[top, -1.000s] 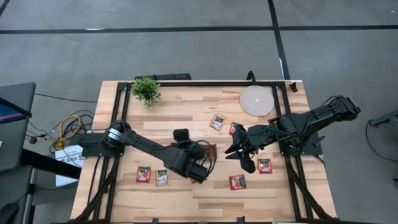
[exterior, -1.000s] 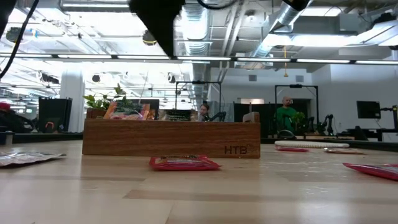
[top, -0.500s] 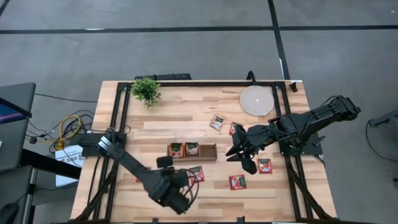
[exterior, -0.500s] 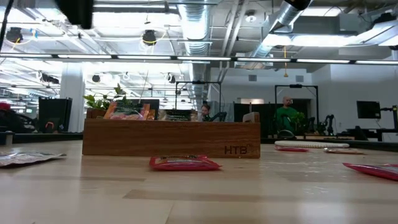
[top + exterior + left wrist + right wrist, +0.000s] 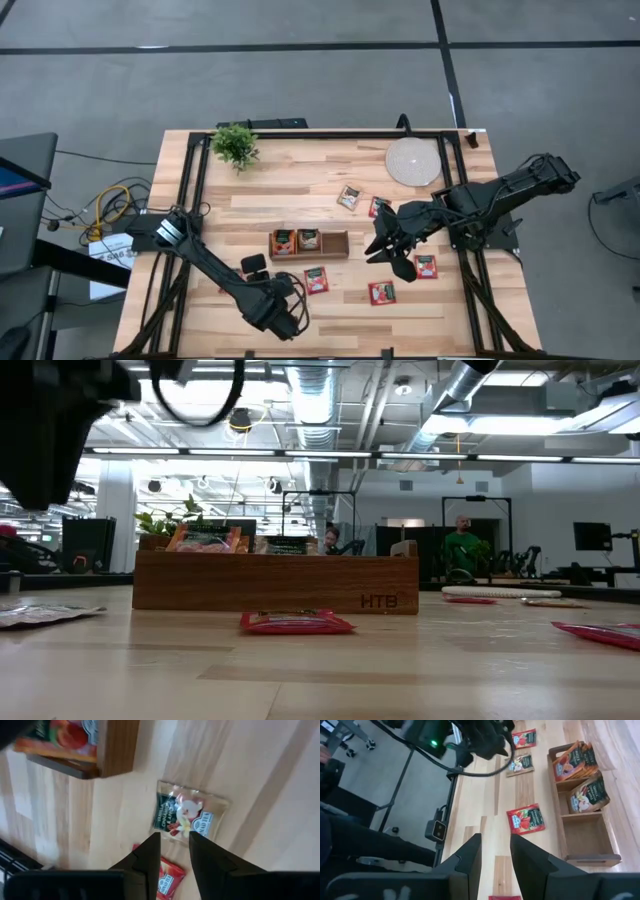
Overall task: Pick & Place Tea
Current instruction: Put the brown tea bag into the middle section of the wooden organizer
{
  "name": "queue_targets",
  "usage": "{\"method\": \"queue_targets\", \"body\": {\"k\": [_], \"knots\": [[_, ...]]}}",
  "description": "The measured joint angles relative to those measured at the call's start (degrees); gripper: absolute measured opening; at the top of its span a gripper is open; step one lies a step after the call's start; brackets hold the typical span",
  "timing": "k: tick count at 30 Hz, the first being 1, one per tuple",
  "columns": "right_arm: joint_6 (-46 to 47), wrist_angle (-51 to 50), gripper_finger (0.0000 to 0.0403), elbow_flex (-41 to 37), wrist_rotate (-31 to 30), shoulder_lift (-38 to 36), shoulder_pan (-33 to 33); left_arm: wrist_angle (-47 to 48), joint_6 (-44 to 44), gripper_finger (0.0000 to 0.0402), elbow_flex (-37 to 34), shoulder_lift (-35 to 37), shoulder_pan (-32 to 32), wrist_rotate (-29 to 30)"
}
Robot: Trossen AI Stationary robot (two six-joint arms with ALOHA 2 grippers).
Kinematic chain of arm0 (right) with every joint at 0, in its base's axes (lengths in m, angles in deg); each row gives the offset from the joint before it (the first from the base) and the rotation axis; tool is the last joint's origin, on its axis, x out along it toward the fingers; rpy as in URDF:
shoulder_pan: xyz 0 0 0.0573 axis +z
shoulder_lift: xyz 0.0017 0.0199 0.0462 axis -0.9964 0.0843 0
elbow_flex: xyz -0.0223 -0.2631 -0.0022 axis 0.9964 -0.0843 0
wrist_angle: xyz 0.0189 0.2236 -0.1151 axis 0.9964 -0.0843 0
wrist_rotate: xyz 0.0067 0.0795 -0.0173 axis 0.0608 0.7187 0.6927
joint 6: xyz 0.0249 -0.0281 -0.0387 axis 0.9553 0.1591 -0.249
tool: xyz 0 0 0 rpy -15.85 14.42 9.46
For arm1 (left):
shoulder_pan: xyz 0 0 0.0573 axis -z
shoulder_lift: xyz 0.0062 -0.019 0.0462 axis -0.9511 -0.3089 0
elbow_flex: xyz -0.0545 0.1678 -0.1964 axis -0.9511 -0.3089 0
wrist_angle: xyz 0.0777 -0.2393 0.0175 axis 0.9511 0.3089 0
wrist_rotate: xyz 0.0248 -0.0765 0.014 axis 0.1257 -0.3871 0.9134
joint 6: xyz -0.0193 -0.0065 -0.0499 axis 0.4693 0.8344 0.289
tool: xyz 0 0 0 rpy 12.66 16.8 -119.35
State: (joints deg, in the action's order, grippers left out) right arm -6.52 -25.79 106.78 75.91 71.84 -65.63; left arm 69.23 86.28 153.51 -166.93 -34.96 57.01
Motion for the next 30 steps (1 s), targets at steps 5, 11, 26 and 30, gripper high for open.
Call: {"method": "queue_targets", "body": {"k": [5, 11, 26, 30], "knots": [[0.0, 0.0, 0.0097, 0.0, 0.0, 0.0, 0.0, -1.4, -0.1, 0.0069, -5.7, 3.4, -0.4, -1.2], [0.0, 0.0, 0.0097, 0.0, 0.0, 0.0, 0.0, -6.4, 0.6, 0.0052, -15.9, 15.2, -0.3, -1.8], [0.1, 0.2, 0.0097, 0.0, 0.0, 0.0, 0.0, -34.3, 3.6, 0.0051, -40.4, 37.0, -1.1, -1.5], [0.1, 0.2, 0.0097, 0.0, 0.0, 0.0, 0.0, -37.5, 3.1, 0.0057, -41.3, 36.0, -1.8, -1.8]]}}
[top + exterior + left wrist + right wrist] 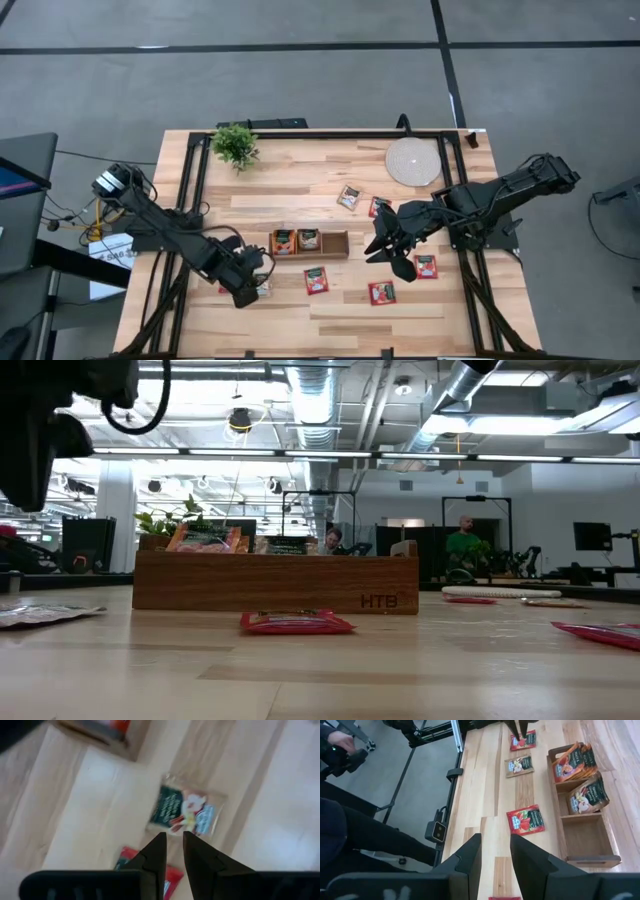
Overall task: Pick & Place Tea
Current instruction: Put the brown tea bag into the middle section of the wooden organizer
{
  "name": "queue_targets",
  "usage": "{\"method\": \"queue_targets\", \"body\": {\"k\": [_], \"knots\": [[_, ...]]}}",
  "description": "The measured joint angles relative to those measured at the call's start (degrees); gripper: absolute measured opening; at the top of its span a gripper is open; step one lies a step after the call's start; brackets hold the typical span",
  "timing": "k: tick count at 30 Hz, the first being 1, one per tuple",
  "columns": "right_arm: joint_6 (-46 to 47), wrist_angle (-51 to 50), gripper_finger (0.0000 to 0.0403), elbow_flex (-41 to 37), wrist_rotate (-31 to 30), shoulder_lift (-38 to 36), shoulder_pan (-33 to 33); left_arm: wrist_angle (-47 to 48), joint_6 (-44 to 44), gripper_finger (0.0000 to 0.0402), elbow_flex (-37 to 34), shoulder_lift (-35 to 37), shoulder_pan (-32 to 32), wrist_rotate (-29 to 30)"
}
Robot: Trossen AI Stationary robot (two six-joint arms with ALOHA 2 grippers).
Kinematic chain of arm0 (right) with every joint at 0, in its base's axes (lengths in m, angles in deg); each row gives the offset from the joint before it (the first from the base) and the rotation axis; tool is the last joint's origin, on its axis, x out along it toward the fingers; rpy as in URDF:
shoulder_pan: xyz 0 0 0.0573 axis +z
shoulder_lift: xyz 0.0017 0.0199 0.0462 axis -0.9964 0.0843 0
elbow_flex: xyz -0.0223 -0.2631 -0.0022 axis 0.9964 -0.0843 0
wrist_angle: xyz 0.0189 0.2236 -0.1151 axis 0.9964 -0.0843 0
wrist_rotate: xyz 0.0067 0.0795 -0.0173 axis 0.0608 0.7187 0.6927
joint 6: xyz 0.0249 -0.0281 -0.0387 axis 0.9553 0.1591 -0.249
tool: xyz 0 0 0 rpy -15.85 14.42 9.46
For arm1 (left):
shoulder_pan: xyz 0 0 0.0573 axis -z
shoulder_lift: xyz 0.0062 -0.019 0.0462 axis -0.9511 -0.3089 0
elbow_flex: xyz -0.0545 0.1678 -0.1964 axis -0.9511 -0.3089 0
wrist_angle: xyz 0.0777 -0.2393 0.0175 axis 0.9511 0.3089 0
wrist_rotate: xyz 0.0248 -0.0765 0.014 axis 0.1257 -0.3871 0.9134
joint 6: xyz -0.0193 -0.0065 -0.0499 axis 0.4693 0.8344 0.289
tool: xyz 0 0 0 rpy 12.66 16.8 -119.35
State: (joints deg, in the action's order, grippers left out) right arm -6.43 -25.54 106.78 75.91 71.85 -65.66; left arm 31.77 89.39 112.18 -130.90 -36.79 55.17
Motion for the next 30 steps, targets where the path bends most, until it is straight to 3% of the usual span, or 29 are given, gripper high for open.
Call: {"method": "queue_targets", "body": {"k": [14, 23, 30], "knots": [[1.9, 0.8, 0.0097, 0.0, 0.0, 0.0, 0.0, -5.1, -11.5, 0.0129, 0.0, -7.8, -4.1, -3.2], [1.9, 0.9, 0.0097, 0.0, 0.1, 0.0, 0.0, -5.4, -12.1, 0.0129, -2.5, -9.6, -4.1, -4.7], [1.9, 0.8, 0.0097, 0.0, 0.1, 0.0, 0.0, -11.0, -9.8, 0.0129, -6.3, -9.6, -4.1, -8.0]]}}
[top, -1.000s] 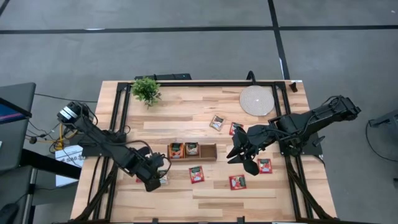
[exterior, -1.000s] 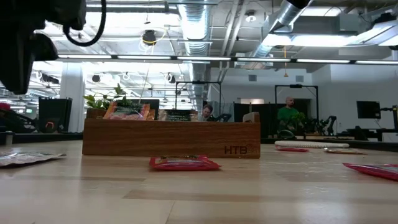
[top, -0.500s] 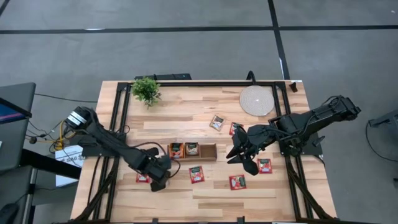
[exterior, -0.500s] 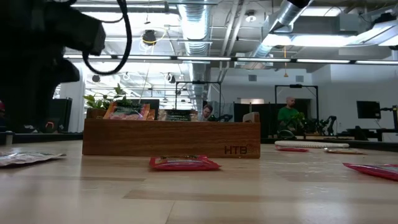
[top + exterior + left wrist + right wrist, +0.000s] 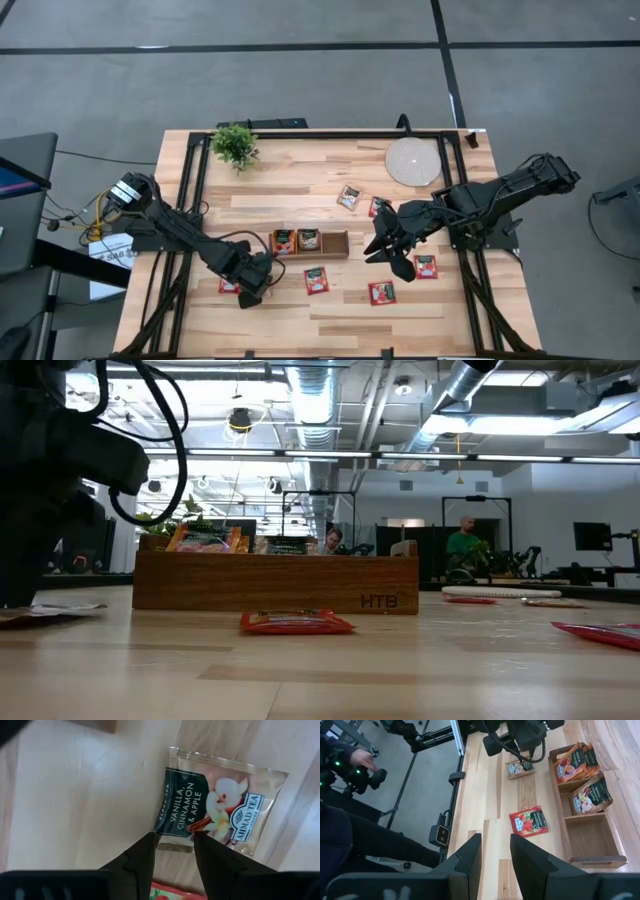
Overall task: Pick & Place Tea
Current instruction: Put the brown tea bag into the middle section of the wooden organizer
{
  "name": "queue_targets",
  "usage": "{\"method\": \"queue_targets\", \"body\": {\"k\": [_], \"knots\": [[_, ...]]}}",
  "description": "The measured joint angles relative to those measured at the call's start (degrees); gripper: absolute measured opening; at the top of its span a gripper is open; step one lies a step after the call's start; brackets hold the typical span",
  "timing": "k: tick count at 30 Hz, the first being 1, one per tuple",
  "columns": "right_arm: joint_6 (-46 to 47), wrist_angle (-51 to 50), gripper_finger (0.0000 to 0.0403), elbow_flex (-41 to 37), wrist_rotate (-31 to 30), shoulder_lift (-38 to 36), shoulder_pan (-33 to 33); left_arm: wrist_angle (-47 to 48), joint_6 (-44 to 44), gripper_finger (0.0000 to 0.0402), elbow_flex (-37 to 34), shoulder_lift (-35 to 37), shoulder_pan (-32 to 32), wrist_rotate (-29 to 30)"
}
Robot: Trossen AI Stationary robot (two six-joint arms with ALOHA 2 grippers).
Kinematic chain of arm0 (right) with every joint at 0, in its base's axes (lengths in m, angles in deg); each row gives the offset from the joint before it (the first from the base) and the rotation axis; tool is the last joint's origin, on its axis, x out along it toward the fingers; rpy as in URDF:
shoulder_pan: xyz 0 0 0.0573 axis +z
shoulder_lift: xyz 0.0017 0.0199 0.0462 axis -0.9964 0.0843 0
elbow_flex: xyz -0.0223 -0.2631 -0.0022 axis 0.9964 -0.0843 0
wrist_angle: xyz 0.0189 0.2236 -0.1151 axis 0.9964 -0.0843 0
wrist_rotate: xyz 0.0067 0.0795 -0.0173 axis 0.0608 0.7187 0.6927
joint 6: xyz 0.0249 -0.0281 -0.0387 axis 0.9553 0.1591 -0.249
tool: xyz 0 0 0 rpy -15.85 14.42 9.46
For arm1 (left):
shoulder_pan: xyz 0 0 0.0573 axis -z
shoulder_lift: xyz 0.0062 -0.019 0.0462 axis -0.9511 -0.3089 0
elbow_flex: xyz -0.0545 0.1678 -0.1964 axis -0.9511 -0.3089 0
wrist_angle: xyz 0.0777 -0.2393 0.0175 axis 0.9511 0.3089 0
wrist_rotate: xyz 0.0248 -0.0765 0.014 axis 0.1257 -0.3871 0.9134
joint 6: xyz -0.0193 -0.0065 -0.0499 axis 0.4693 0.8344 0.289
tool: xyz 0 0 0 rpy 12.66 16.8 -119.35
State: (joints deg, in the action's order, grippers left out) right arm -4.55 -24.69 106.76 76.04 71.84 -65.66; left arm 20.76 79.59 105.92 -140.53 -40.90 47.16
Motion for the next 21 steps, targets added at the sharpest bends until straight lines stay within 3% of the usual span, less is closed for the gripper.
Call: {"method": "queue_targets", "body": {"k": [9, 21], "knots": [[0.0, 0.0, 0.0097, 0.0, 0.0, 0.0, 0.0, -1.1, -0.3, 0.0124, -0.2, 0.0, 0.0, -0.4], [0.0, 0.0, 0.0097, 0.0, 0.0, 0.0, 0.0, -4.9, 4.3, 0.0059, -1.5, 0.0, 0.0, -4.7]]}}
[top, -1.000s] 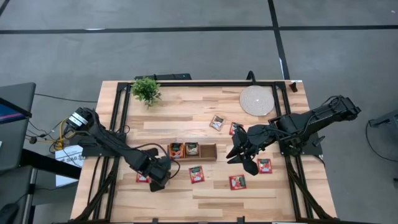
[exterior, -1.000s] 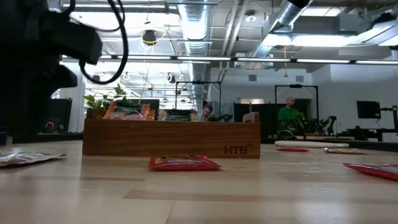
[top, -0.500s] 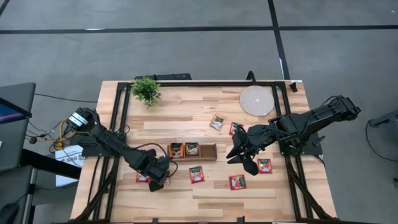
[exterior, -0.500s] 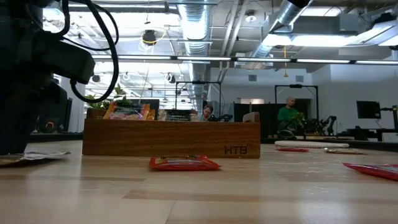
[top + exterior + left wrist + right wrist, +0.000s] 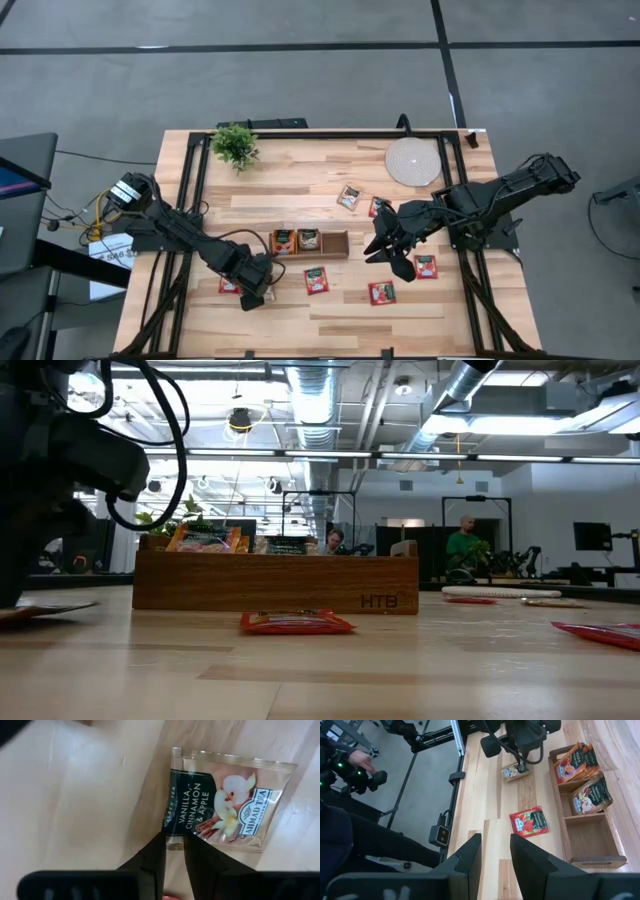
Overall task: Pick & Place Tea
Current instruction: Put the brown tea bag into the middle section of the wooden organizer
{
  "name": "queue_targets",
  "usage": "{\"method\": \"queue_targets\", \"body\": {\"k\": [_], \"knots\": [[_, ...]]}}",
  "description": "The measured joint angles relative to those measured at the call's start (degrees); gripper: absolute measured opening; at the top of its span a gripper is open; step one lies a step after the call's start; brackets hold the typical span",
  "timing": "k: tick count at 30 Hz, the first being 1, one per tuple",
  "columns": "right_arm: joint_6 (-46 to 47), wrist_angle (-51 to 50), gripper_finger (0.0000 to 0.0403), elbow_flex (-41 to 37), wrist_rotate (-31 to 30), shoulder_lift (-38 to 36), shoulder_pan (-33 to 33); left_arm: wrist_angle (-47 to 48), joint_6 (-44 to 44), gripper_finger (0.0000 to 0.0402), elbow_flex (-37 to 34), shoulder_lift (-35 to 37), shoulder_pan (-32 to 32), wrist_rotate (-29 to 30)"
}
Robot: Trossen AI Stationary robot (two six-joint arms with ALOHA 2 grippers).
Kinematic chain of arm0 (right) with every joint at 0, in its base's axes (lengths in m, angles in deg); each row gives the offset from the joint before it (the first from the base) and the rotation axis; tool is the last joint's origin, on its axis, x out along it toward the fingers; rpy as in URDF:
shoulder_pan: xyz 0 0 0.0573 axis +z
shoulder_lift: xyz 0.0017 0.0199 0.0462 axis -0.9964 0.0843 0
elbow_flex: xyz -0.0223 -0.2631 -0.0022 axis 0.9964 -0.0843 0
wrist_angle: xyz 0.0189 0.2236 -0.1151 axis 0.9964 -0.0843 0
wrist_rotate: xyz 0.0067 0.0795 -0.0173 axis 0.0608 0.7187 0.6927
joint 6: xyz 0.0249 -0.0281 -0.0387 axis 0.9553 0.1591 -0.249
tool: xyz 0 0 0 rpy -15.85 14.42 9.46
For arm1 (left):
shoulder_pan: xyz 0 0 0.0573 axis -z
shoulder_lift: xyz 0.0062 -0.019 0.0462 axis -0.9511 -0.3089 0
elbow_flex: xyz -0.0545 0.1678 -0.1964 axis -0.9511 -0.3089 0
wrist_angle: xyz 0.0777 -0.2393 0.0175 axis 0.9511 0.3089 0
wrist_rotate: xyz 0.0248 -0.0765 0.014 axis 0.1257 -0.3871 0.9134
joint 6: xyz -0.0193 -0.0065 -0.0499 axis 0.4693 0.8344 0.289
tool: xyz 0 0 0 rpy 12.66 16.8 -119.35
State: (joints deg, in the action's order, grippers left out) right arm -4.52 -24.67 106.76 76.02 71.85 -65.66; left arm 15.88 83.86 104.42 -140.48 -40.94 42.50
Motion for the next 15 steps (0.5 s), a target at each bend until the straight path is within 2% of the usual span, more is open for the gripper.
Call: {"method": "queue_targets", "body": {"k": [6, 9, 15], "knots": [[0.0, 0.0, 0.0097, 0.0, 0.0, 0.0, 0.0, 4.5, 1.0, 0.0066, 3.4, -0.1, 0.0, -0.7], [0.0, 0.0, 0.0097, 0.0, 0.0, 0.0, 0.0, 8.0, 0.9, 0.0079, 4.9, -0.1, 0.0, 0.6], [0.0, 0.0, 0.0097, 0.0, 0.0, 0.0, 0.0, 9.0, -0.2, 0.0115, 5.5, -0.1, 0.0, 1.1]]}}
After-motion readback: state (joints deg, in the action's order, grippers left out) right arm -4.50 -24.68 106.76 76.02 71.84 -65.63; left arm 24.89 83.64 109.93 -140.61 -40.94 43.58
